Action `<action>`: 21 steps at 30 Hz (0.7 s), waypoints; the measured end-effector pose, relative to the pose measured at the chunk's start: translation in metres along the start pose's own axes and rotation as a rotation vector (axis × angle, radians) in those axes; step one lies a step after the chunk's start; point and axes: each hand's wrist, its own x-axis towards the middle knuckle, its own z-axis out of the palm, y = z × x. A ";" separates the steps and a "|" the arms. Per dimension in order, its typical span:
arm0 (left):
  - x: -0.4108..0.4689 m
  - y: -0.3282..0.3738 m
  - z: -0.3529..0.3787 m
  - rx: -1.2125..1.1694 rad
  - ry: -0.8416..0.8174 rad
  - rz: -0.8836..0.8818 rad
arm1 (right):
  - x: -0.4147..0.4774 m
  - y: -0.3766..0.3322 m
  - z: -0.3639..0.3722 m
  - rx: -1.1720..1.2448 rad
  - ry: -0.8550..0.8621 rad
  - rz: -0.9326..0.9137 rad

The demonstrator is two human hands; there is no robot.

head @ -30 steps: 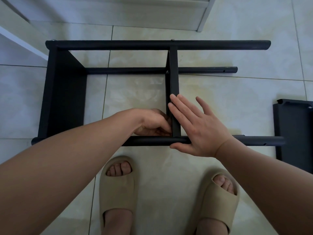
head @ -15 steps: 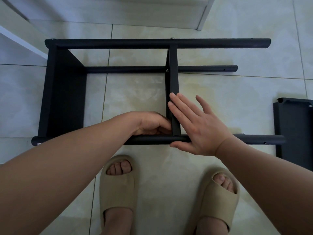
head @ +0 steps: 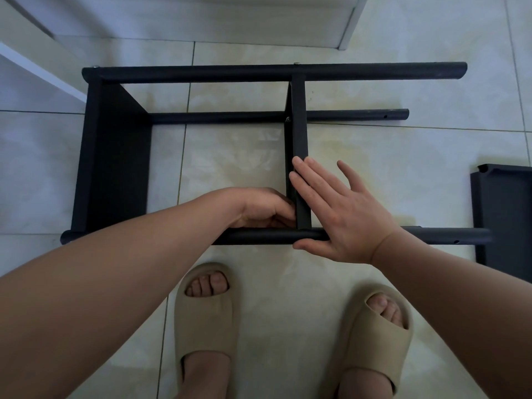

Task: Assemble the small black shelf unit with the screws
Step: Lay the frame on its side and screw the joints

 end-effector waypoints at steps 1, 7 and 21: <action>0.000 0.001 0.000 0.001 -0.005 0.000 | 0.000 0.000 0.000 0.001 -0.004 0.000; 0.000 -0.001 0.001 0.022 0.008 -0.008 | 0.000 0.001 -0.001 0.012 -0.020 0.006; 0.000 0.001 0.001 0.024 0.089 0.045 | 0.000 0.000 -0.001 0.000 0.002 0.007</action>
